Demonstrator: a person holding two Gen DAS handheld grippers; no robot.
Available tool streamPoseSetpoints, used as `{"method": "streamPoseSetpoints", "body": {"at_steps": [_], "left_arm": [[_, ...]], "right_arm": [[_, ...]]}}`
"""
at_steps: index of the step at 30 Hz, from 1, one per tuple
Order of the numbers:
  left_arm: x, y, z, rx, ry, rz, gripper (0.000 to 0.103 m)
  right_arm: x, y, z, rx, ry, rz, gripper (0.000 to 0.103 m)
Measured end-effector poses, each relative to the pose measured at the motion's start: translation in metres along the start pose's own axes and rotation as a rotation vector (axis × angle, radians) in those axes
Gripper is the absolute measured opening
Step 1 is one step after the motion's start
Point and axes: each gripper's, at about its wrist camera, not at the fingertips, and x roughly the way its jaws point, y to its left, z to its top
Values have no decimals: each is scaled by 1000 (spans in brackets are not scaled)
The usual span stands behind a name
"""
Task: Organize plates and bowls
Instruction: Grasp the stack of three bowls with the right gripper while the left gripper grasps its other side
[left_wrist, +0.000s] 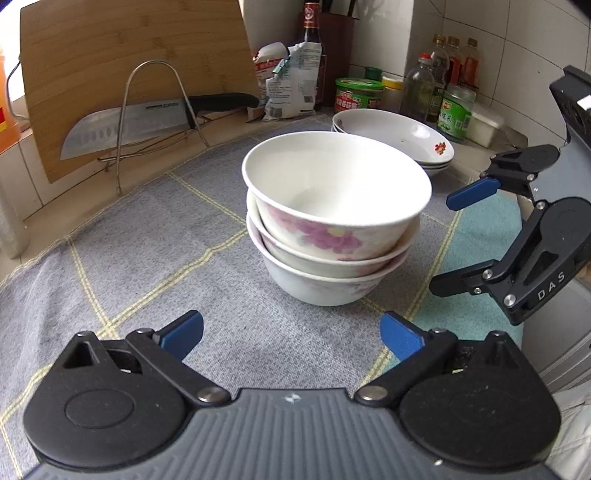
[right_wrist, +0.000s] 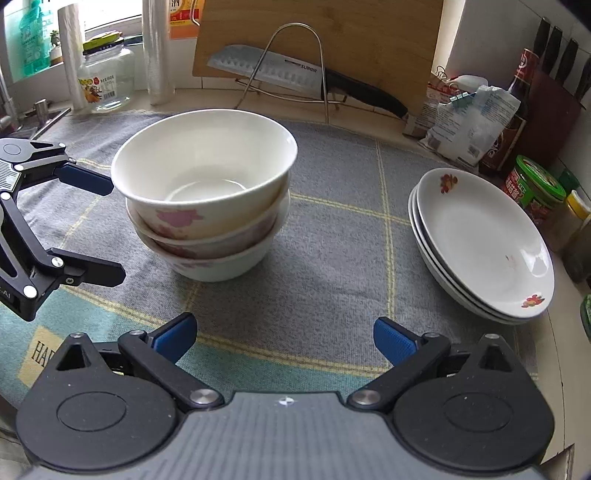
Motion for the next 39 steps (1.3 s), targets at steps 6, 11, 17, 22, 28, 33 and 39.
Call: {"method": "streamPoseSetpoints", "body": {"at_steps": [6, 11, 17, 22, 28, 33, 39], "left_arm": [[23, -8, 2, 14, 47, 29, 101], [30, -12, 5, -26, 68, 73, 102], [32, -14, 8, -66, 76, 113, 103], [34, -14, 10, -96, 72, 140, 103], [34, -14, 7, -89, 45, 142, 103], [32, -13, 7, -61, 44, 116, 103], [36, -7, 12, 25, 47, 37, 102]], "right_arm": [[16, -13, 7, -74, 16, 43, 103], [32, -25, 21, -157, 3, 153, 103], [50, -35, 28, -266, 22, 311, 103], [55, -34, 28, -339, 15, 349, 103], [54, -38, 23, -361, -25, 372, 103], [56, -35, 29, -366, 8, 363, 103], [63, -29, 42, -441, 30, 400, 103]]}}
